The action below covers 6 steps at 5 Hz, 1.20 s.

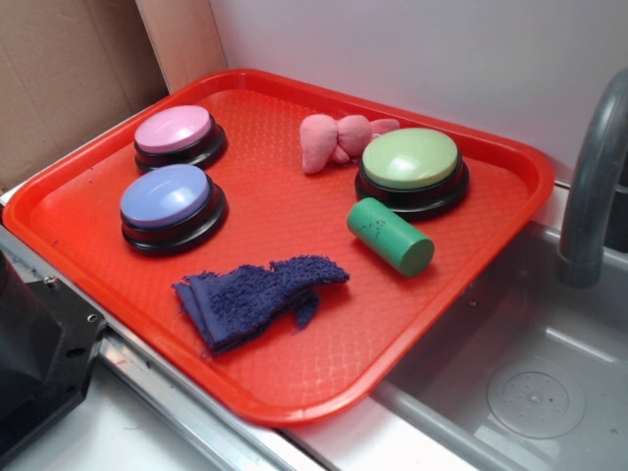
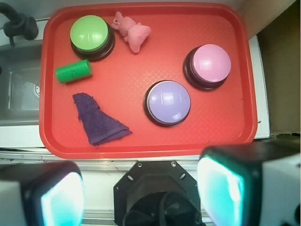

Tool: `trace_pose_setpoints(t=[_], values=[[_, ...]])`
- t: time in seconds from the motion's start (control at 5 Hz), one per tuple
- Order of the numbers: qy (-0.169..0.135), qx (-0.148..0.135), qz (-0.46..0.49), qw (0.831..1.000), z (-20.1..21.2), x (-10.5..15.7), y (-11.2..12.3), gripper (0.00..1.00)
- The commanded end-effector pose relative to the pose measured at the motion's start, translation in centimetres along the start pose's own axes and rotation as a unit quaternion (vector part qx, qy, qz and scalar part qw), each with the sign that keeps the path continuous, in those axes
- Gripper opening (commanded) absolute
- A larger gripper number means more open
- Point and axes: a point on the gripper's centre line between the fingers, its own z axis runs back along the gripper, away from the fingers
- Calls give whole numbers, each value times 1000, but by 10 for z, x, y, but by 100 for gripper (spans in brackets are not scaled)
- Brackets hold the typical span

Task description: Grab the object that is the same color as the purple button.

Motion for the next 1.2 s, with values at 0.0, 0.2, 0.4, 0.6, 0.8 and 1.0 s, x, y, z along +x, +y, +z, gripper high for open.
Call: trace_pose_setpoints(t=[0.0, 0.2, 0.4, 0.6, 0.8, 1.0], values=[[0, 0, 0, 1000, 0, 0, 0, 100], [-37, 6, -63, 997, -23, 12, -38, 100], [-34, 26, -91, 995, -69, 18, -58, 100], [-40, 49, -121, 991, -102, 21, -67, 100], [-15, 68, -132, 989, -144, 23, -69, 100], [8, 63, -141, 988, -177, 24, -70, 100]])
